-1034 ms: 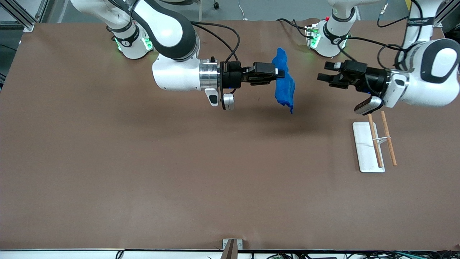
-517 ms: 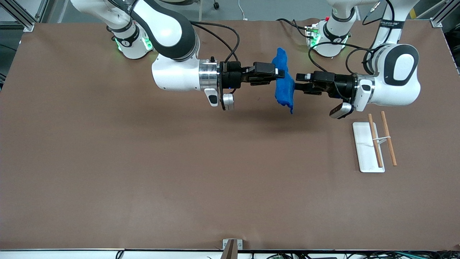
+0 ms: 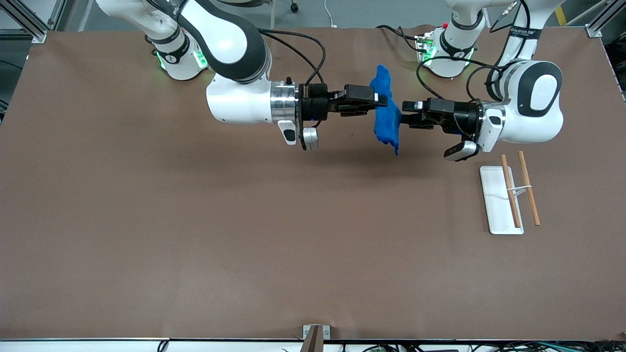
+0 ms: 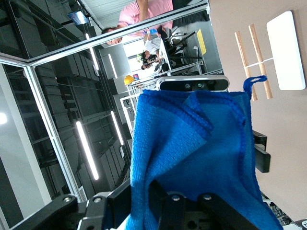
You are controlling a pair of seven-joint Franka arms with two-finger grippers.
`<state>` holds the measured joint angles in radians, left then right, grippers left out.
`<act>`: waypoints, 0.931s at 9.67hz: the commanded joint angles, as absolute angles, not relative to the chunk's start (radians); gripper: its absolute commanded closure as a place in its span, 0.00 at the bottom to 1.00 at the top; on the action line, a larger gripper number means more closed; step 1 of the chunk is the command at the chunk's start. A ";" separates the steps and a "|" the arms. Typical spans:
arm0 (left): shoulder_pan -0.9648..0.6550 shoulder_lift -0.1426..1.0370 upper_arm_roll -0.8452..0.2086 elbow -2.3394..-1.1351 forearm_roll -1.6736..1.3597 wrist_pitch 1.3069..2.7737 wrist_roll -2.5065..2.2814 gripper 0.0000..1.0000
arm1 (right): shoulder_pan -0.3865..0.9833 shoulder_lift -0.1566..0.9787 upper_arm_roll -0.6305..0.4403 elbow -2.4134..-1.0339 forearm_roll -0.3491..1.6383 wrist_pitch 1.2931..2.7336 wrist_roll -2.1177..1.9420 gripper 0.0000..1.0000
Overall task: Right arm passes towel to left arm to hang
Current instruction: 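Grasp the towel with the left gripper while the right gripper releases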
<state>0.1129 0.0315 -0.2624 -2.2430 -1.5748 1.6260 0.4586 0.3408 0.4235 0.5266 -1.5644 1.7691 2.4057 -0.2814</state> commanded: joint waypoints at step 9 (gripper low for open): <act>0.163 0.021 -0.307 -2.278 -1.697 1.689 0.534 0.99 | 0.337 0.426 0.532 -1.555 1.802 2.408 -0.305 1.00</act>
